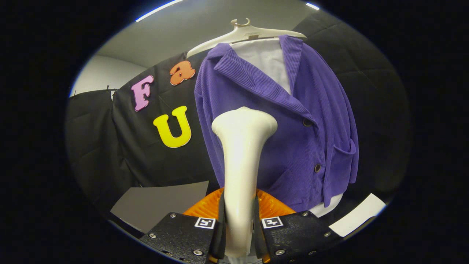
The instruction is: Iron the clothes twice with a garment steamer, once on the left side and once on the right side.
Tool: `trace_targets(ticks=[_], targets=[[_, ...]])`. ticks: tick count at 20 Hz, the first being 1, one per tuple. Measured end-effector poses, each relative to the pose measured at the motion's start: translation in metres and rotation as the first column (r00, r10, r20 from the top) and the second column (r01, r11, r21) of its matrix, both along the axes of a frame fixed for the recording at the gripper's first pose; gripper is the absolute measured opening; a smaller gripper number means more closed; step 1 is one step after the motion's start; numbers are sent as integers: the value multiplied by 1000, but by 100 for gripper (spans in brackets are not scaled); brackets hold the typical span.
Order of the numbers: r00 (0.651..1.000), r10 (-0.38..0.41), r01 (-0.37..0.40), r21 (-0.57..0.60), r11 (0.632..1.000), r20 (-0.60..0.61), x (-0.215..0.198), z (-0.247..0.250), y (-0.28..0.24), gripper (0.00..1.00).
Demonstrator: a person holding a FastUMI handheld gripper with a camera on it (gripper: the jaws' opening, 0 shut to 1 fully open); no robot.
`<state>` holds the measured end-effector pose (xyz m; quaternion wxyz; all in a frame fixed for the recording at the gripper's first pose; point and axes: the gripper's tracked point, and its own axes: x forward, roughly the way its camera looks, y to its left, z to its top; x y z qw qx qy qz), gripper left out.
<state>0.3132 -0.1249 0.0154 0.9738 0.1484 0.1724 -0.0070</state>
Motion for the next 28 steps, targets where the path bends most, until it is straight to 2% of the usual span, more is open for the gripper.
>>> trace_targets(ticks=[8,18,23,28], targets=[[992,-14,16,14,1000,-124,-19,-66,-8,31],[963,1,-1,1,1000,-269,-43,-145,2,31],[946,-4,5,2,1000,-324,-48,-176,8,31],[907,-35,47,18,999,-419,-66,-239,-9,31]])
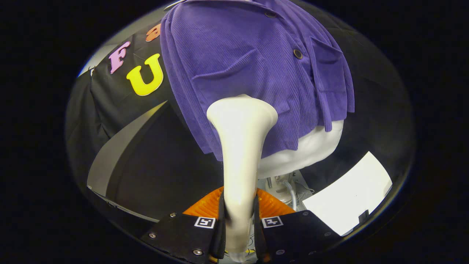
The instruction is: Iron the clothes twice with a garment steamer, once on the left side and once on the right side.
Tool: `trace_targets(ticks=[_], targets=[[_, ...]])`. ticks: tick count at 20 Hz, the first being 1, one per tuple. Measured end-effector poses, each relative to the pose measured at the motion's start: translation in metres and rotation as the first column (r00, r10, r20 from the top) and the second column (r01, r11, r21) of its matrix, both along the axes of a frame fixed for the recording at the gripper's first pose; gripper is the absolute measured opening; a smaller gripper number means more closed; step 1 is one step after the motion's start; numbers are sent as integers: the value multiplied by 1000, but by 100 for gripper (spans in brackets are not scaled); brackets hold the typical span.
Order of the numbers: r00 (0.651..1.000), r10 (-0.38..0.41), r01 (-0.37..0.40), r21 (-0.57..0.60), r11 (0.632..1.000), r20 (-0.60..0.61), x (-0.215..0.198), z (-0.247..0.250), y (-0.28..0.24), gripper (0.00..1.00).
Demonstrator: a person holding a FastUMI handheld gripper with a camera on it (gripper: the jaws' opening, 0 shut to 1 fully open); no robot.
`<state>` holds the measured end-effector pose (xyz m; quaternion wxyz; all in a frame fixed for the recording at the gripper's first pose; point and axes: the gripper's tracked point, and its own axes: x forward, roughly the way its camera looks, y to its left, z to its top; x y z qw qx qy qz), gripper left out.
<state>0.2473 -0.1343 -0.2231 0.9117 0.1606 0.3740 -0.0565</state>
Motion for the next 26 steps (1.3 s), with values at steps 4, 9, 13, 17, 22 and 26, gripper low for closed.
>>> trace_targets(ticks=[4,9,13,17,22,26], targets=[[995,-10,12,16,1000,-95,-17,-47,-5,32],[998,-24,28,73,997,-57,-31,-36,-6,32],[982,-40,26,76,997,184,-30,49,-20,31],[931,-45,35,33,999,361,-42,140,-39,31],[860,-34,41,-1,999,510,-49,229,-50,31],[790,-18,47,-31,998,613,-34,296,-56,31]])
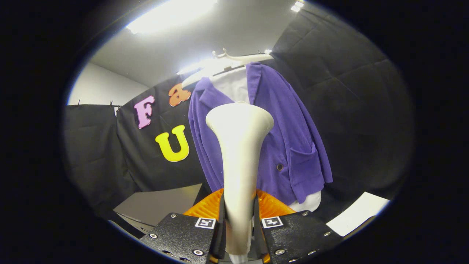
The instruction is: Iron the clothes twice with a garment steamer, once on the left side and once on the right side.
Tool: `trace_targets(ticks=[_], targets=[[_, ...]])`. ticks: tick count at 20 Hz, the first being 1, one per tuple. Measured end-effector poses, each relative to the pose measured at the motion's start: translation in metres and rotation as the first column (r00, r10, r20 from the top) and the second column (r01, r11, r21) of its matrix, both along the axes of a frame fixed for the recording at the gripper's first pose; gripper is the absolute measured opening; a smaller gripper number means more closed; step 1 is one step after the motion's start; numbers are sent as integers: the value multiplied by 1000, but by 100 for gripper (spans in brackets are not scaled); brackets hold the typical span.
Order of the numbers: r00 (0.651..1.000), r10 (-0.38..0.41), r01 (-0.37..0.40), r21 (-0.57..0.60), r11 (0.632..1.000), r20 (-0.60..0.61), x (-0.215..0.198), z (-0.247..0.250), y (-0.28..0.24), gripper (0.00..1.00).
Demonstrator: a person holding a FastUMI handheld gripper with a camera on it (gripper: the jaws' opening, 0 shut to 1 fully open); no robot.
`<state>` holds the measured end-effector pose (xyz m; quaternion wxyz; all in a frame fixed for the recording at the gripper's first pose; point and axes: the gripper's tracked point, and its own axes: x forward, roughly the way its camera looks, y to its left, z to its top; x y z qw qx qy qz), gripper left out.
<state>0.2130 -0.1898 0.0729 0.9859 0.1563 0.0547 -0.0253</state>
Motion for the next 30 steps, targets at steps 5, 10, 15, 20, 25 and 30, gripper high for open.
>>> trace_targets(ticks=[5,10,15,20,25,30], targets=[[994,-38,41,-27,999,107,50,67,-20,31],[980,-108,116,-36,993,168,102,105,-61,31],[964,-211,214,2,977,161,136,100,-96,31],[974,-217,215,34,976,62,139,50,-108,31],[975,-222,223,54,973,-19,127,3,-113,31],[971,-220,226,63,972,-90,110,-36,-114,31]])
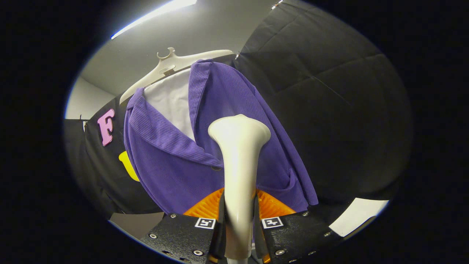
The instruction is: Iron the clothes twice with a garment steamer, once on the left side and once on the right side.
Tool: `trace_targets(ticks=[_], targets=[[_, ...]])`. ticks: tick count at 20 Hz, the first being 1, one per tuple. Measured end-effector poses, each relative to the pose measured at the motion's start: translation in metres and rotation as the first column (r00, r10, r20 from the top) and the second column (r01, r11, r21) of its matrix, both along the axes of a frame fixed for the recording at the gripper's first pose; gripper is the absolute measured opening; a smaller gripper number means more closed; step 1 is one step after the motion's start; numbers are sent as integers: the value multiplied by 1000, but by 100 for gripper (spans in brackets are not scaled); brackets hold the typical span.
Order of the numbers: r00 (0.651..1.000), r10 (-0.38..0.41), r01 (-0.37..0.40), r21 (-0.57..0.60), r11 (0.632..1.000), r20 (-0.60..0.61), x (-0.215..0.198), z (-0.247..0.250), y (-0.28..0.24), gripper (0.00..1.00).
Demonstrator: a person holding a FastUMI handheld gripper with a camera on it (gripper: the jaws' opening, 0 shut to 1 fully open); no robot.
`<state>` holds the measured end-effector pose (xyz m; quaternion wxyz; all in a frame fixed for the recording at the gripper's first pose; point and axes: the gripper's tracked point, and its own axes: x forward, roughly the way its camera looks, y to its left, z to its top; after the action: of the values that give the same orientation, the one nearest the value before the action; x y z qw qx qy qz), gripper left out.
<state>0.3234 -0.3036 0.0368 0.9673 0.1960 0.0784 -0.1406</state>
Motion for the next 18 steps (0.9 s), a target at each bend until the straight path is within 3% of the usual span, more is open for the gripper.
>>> trace_targets(ticks=[18], targets=[[963,-7,38,109,993,-270,-63,-168,9,31]])
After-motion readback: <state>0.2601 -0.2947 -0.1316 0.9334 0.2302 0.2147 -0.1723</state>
